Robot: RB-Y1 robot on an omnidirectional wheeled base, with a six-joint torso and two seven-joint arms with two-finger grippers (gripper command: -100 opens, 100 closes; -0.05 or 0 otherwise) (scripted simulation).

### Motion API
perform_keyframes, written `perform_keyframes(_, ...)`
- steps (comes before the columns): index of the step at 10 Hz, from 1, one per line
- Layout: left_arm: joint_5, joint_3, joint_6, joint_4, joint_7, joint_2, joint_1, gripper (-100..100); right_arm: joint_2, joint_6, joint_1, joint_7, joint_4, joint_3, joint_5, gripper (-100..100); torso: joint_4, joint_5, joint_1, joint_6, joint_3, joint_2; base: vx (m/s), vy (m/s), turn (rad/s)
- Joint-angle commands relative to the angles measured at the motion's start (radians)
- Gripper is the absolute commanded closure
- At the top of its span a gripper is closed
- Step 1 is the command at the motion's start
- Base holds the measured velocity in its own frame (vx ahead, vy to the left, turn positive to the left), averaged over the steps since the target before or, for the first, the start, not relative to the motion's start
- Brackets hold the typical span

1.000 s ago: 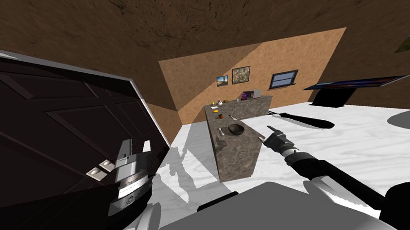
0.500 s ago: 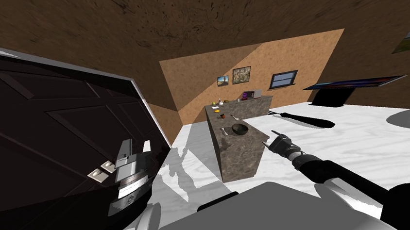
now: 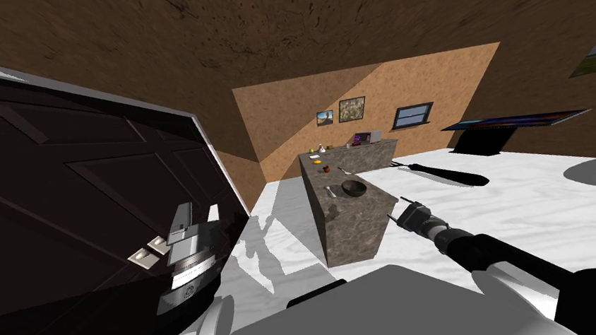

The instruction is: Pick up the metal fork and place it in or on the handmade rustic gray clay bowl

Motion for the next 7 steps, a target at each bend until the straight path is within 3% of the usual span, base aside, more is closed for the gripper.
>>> perform_keyframes(1, 0.0, 0.0, 0.0, 0.0, 0.0, 0.0, 0.0, 0, -0.006, 0.035, 0.003, -0.008, 0.001, -0.006, -0.009, -100, 0.0, 0.0, 0.0, 0.0, 0.0, 0.0, 0.041, 0.041, -0.003)
perform_keyframes(2, 0.0, 0.0, 0.0, 0.0, 0.0, 0.0, 0.0, 0, -0.03, 0.07, 0.022, -0.051, 0.013, -0.029, -0.055, -100, 0.0, 0.0, -0.003, 0.0, 0.0, 0.001, 0.056, 0.088, 0.0)
perform_keyframes(3, 0.0, 0.0, 0.0, 0.0, 0.0, 0.0, 0.0, 0, -0.03, 0.1, 0.022, -0.051, 0.013, -0.029, -0.055, -100, 0.0, 0.0, -0.001, 0.0, 0.0, 0.0, 0.085, 0.102, -0.013)
perform_keyframes(4, 0.0, 0.0, 0.0, 0.0, 0.0, 0.0, 0.0, 0, -0.054, 0.13, 0.04, -0.094, 0.027, -0.05, -0.096, -100, 0.0, 0.0, 0.0, 0.0, -0.001, -0.001, 0.138, 0.13, -0.005)
perform_keyframes(6, 0.0, 0.0, 0.0, 0.0, 0.0, 0.0, 0.0, 0, -0.054, 0.177, 0.04, -0.095, 0.027, -0.05, -0.102, -100, -0.001, 0.0, 0.001, 0.0, -0.002, -0.004, 0.072, 0.065, -0.007)
perform_keyframes(7, 0.0, 0.0, 0.0, 0.0, 0.0, 0.0, 0.0, 0, -0.079, 0.211, 0.056, -0.137, 0.043, -0.071, -0.145, -100, 0.0, -0.001, -0.003, 0.0, 0.0, 0.0, 0.064, 0.057, 0.006)
